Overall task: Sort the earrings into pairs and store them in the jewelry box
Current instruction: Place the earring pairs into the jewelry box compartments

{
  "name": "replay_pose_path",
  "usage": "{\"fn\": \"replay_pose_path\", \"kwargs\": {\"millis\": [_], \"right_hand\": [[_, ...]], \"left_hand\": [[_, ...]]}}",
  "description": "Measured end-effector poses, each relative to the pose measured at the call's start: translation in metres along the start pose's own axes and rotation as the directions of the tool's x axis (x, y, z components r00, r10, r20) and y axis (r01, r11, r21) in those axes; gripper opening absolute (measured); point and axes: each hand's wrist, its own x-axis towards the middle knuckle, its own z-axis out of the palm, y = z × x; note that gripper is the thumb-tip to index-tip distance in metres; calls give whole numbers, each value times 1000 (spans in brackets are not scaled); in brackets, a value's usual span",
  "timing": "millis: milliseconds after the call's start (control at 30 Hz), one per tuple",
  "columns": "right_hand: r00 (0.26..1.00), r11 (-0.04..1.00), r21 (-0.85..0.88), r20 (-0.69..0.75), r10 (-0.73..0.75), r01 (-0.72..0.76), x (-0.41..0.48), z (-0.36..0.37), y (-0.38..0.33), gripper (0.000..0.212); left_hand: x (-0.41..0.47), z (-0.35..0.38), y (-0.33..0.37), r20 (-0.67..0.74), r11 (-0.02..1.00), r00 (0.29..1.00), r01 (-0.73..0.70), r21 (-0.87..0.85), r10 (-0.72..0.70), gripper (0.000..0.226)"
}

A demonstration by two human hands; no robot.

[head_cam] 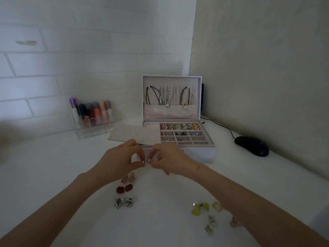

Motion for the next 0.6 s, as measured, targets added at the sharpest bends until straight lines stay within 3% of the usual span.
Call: {"fn": "replay_pose_path", "kwargs": {"millis": [267, 600], "right_hand": [[992, 994, 42, -70, 106, -103, -15, -54, 24, 9], [936, 974, 18, -276, 220, -224, -2, -111, 66, 8]], "left_hand": [[43, 5, 33, -88, 991, 994, -80, -105, 71, 11], [105, 16, 68, -67, 967, 996, -76, -245, 61, 10]]}}
